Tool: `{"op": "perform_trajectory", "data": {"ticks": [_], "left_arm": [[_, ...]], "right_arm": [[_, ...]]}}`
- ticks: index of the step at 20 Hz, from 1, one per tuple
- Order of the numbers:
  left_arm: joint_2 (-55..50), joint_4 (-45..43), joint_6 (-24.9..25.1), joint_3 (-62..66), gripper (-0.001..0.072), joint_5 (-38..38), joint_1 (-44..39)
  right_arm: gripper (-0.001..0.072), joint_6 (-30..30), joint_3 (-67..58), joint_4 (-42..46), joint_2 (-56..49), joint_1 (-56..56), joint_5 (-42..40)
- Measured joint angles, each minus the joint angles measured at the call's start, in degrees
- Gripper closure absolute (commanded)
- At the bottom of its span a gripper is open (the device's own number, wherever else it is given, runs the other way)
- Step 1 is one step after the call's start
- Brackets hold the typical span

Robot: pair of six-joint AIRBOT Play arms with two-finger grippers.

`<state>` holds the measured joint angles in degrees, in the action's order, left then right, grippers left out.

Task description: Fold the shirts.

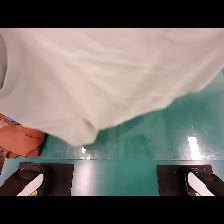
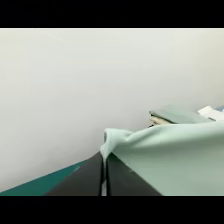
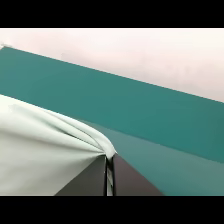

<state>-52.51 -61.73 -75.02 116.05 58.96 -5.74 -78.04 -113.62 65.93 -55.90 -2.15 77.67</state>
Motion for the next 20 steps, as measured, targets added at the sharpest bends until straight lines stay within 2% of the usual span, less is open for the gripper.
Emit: {"op": "perform_trajectory", "data": {"ticks": [3, 7, 11, 12, 13, 14, 15, 16, 18, 20], "left_arm": [[-6.2, -1.5, -1.6, -5.3, 0.0682, 2.4, 0.0], [-18.5, -2.3, -2.5, -14.2, 0.0681, 7.5, 0.0], [-31.8, -2.4, -2.6, -20.2, 0.0680, 6.3, 0.0], [-34.4, -2.6, -2.6, -20.8, 0.0623, 5.4, 0.0], [-36.4, -2.6, -2.6, -21.3, 0.0368, 4.4, 0.0], [-38.1, -2.6, -2.7, -21.6, 0.0191, 3.3, 0.0], [-39.3, -2.6, -2.9, -21.9, 0.0179, 2.7, 0.0], [-40.1, -2.7, -2.9, -21.8, 0.0179, 2.3, 0.1], [-41.0, -2.7, -2.9, -20.5, 0.0179, 3.8, 0.8], [-41.1, -2.8, -3.0, -18.8, 0.0179, 8.5, 2.6]], "right_arm": [[0.0695, -1.5, -0.5, 0.2, -7.4, 0.2, 3.1], [0.0696, -2.2, 7.7, 0.2, -18.3, -0.9, 5.0], [0.0695, -0.2, 15.6, 0.0, -29.3, -3.8, -0.3], [0.0695, 0.2, 16.3, 0.0, -31.6, -4.4, -2.1], [0.0690, 0.4, 16.5, -0.1, -33.9, -5.1, -3.6], [0.0579, 0.6, 16.2, -0.2, -35.8, -5.6, -4.7], [0.0380, 0.7, 15.5, -0.2, -37.7, -6.1, -5.3], [0.0347, 0.8, 14.5, -0.3, -39.1, -6.5, -5.6], [0.0347, 0.9, 12.0, -0.3, -40.9, -6.8, -5.2], [0.0348, 1.1, 9.7, -0.4, -41.1, -6.5, -2.6]]}}
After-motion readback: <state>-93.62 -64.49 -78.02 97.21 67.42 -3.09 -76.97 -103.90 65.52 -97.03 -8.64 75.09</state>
